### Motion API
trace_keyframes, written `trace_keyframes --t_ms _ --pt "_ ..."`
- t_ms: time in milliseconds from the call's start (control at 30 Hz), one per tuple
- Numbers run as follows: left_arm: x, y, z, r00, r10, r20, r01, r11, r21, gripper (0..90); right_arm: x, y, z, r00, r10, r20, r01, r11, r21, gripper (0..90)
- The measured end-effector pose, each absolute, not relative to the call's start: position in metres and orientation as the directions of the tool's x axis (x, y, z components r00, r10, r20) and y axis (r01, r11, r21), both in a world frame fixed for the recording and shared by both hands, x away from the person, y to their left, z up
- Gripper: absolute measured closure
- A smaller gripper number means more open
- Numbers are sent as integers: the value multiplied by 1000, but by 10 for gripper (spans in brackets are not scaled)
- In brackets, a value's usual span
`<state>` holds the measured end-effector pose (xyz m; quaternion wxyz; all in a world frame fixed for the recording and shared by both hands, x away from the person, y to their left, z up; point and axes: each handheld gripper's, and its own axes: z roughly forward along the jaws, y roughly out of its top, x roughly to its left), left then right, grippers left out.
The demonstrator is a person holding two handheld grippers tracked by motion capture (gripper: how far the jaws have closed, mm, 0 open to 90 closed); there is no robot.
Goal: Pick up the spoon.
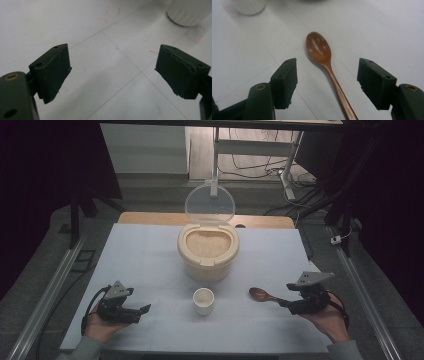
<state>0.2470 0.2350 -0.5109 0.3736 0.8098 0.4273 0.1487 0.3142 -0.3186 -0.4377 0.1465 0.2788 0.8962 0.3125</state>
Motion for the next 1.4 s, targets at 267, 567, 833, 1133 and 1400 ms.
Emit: trace_keyframes --t_ms 267,567,833,1133,1400 --pt "248 235 -512 589 804 -77 584 -358 728 116 333 -320 -447 -830 552 -82 443 741 504 327" --pt "248 235 -513 591 803 -74 587 -365 723 116 349 -323 -465 -843 532 -81 461 791 402 357" --pt "248 235 -514 594 801 -76 587 -367 722 115 357 -320 -475 -857 509 -84 454 821 346 403" --pt "249 234 -515 596 800 -73 587 -372 719 115 362 -318 -483 -868 490 -83 445 840 311 492" --pt "249 234 -515 599 798 -71 586 -376 718 114 366 -318 -487 -881 470 -53 436 851 292 617"
